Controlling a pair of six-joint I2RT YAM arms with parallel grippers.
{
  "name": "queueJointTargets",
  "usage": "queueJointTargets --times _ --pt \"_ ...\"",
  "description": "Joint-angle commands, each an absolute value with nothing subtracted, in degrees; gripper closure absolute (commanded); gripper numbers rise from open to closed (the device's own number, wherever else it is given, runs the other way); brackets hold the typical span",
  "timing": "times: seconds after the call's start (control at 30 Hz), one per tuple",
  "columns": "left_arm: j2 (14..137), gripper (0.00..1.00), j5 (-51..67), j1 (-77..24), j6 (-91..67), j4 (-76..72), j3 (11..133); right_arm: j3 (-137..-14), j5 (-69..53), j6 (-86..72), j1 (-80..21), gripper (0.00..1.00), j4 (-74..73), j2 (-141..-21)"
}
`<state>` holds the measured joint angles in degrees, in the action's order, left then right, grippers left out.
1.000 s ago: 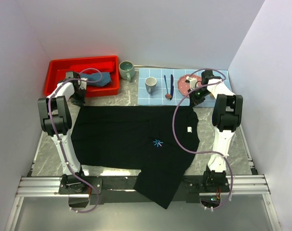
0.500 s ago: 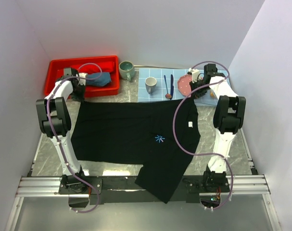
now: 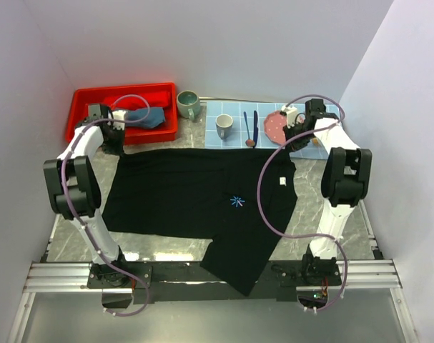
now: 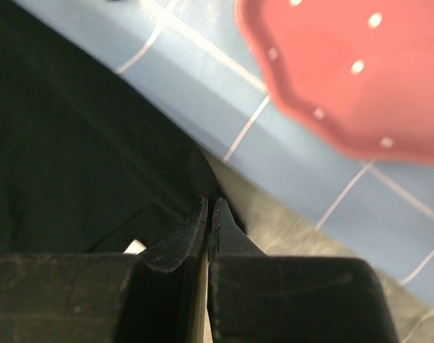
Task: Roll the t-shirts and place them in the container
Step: Fold the T-shirt at the center of the board.
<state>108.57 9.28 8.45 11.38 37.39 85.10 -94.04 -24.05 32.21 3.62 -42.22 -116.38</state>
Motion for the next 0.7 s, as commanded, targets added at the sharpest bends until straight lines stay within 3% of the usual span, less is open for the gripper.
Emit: queueJointTargets --times 0.0,0.27,0.5,0.6,0.63,0.67 --pt "103.45 0.99 11.16 8.7 12.39 36.21 85.69 -92.64 -25.84 31.73 3.6 1.0 -41.57 -109.08" --pt "107.12 0.99 9.14 9.32 12.39 34.98 92.36 -99.83 -24.35 30.24 3.69 1.0 -41.49 -111.7" --pt "115.22 0.99 2.74 9.32 12.39 32.88 96.94 -106.43 -20.13 28.3 3.6 1.0 -41.31 -121.8" --pt "117.86 0.81 2.64 9.23 11.87 32.7 98.78 -106.61 -19.16 28.91 3.34 0.98 -40.34 -123.39" --pt "118.21 0.61 2.46 9.14 11.43 32.87 99.31 -107.31 -18.55 28.74 3.25 0.9 -40.43 -123.66" --pt "118.13 0.57 2.63 9.05 10.73 32.96 100.36 -107.75 -18.2 28.48 3.08 0.83 -40.6 -123.49"
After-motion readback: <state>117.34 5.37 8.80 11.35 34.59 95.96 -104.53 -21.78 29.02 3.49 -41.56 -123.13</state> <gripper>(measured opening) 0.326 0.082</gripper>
